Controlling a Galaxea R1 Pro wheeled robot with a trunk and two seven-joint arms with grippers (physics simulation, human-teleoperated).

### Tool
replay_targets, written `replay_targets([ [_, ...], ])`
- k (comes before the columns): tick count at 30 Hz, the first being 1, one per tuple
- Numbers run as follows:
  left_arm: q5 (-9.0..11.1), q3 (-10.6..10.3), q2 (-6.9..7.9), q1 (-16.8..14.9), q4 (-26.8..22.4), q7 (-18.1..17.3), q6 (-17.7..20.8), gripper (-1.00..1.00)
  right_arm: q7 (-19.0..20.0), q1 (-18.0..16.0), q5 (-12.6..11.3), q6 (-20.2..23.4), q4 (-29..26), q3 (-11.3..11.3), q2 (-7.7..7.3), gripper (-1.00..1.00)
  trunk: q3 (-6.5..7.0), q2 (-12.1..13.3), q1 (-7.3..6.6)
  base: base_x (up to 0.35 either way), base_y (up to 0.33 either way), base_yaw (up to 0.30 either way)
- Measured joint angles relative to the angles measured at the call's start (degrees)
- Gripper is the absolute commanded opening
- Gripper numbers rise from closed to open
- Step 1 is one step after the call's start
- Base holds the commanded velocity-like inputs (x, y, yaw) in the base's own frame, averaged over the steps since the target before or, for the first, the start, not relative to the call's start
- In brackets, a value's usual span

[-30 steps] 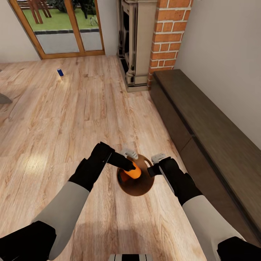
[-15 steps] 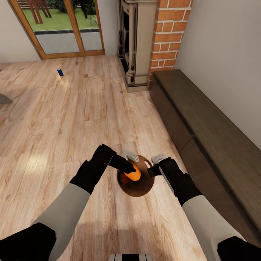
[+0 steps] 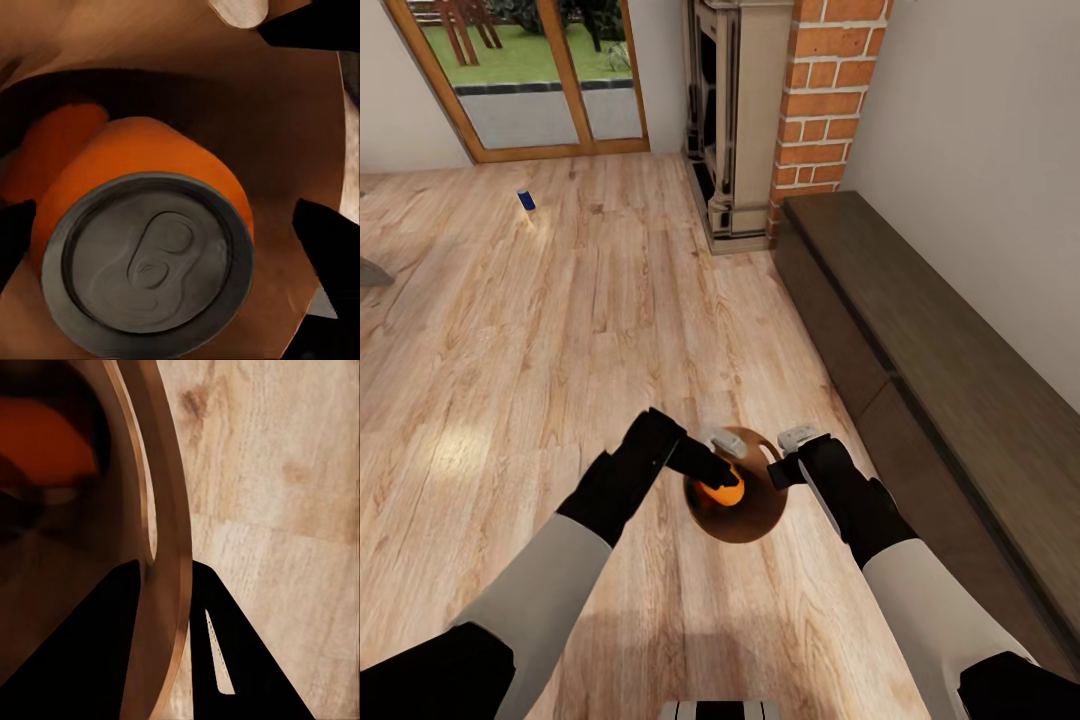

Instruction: Put the three can of soda from the living room inside the tash can in the kitchen.

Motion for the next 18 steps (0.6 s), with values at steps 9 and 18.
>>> replay_targets([
  [9, 0.3, -0.3, -0.78, 0.3, 1.3, 2.3, 0.0, 1.00, 0.0, 0.0, 0.6, 0.0, 0.8, 0.4, 0.00, -1.00, 0.00, 0.0, 0.00, 0.000, 0.000, 0.000],
  [18, 0.0, -0.2, -0.13, 0.4, 1.3, 0.6, 0.0, 1.00, -0.1, 0.0, 2.1, -0.2, 0.0, 1.6, -0.02, -1.00, 0.00, 0.0, 0.00, 0.000, 0.000, 0.000],
])
